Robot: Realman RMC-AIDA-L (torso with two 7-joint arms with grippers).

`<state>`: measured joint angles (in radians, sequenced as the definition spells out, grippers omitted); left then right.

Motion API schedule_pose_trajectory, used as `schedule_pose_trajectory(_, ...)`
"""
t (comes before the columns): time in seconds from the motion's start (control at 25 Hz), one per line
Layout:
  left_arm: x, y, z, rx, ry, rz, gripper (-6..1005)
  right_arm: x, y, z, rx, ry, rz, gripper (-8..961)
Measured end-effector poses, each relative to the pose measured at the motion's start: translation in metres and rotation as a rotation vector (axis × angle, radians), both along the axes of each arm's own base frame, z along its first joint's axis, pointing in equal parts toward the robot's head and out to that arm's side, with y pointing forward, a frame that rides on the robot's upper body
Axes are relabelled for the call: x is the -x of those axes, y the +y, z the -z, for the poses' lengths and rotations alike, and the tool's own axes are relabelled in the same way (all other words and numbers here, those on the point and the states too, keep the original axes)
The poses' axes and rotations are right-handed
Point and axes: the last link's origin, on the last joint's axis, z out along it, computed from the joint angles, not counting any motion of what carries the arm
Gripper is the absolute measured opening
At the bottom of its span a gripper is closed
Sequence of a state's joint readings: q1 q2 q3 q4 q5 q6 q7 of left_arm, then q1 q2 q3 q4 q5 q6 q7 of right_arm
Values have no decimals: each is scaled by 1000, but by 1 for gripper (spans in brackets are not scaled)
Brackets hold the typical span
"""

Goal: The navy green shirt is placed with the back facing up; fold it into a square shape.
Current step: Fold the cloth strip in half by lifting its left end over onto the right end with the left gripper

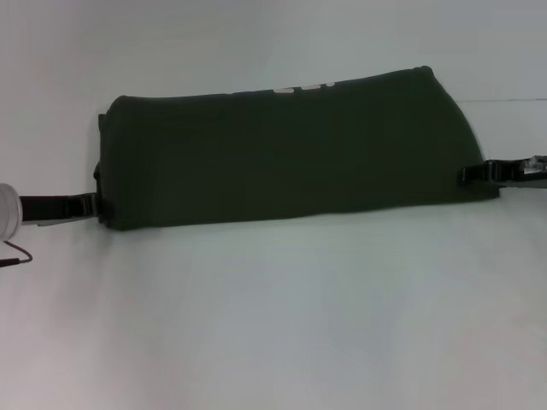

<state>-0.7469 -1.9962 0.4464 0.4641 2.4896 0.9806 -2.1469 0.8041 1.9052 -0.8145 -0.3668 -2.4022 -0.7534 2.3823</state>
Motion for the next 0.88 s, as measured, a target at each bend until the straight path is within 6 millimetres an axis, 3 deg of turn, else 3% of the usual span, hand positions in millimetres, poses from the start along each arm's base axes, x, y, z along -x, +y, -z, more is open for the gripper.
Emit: schedule_pose_trajectory(0.88,2,0,-3,-7,3,-4,20,-1,-2,13,0,-15,0,591)
